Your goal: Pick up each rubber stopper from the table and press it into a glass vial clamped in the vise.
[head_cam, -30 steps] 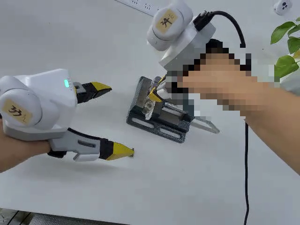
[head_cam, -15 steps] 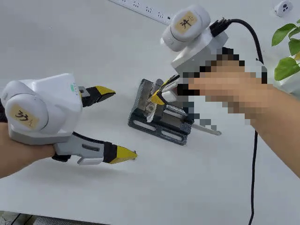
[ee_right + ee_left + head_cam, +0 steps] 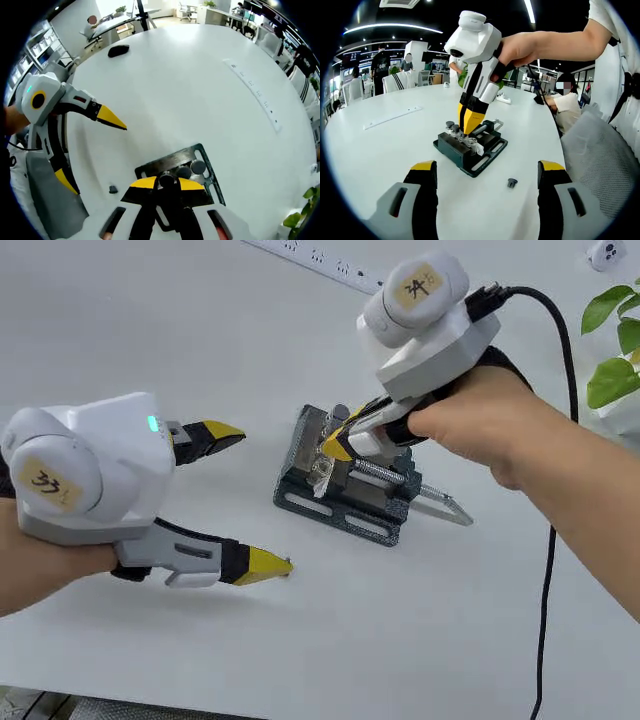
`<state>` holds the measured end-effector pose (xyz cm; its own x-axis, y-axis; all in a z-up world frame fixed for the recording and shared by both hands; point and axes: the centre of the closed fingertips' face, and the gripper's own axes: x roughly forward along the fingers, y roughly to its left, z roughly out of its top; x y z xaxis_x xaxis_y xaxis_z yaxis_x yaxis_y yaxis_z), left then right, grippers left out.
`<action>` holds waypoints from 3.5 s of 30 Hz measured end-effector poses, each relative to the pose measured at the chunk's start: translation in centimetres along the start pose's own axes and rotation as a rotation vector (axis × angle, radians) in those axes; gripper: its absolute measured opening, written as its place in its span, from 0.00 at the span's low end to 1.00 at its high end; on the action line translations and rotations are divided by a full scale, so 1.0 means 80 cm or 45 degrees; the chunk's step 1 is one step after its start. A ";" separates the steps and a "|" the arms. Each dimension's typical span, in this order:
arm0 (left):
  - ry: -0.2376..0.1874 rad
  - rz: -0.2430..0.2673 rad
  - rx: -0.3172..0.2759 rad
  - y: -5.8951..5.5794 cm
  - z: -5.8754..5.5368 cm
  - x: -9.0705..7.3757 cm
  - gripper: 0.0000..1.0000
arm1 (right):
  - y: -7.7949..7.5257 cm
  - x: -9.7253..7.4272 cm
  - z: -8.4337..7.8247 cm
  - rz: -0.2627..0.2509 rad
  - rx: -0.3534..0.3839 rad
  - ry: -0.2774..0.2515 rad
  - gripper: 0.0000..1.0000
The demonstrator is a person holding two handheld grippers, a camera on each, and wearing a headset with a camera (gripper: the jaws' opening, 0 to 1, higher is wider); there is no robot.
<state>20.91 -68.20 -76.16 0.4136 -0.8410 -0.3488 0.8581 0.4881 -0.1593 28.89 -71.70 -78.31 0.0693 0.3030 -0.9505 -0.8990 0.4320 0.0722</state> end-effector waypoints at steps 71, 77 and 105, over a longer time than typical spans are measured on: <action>-0.010 0.000 0.008 -0.001 0.006 -0.005 0.79 | 0.001 0.001 0.002 0.041 -0.345 0.033 0.00; -0.014 0.005 0.007 0.000 0.006 -0.005 0.78 | 0.002 0.000 0.001 0.049 -0.367 0.037 0.00; -0.016 0.016 0.008 0.001 0.008 -0.005 0.76 | 0.003 0.002 -0.002 0.067 -0.418 0.078 0.00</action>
<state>21.01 -67.96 -75.44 0.4284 -0.8376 -0.3388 0.8547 0.4973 -0.1487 28.59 -71.65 -78.47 0.0016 0.2617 -0.9652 -0.9926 0.1176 0.0303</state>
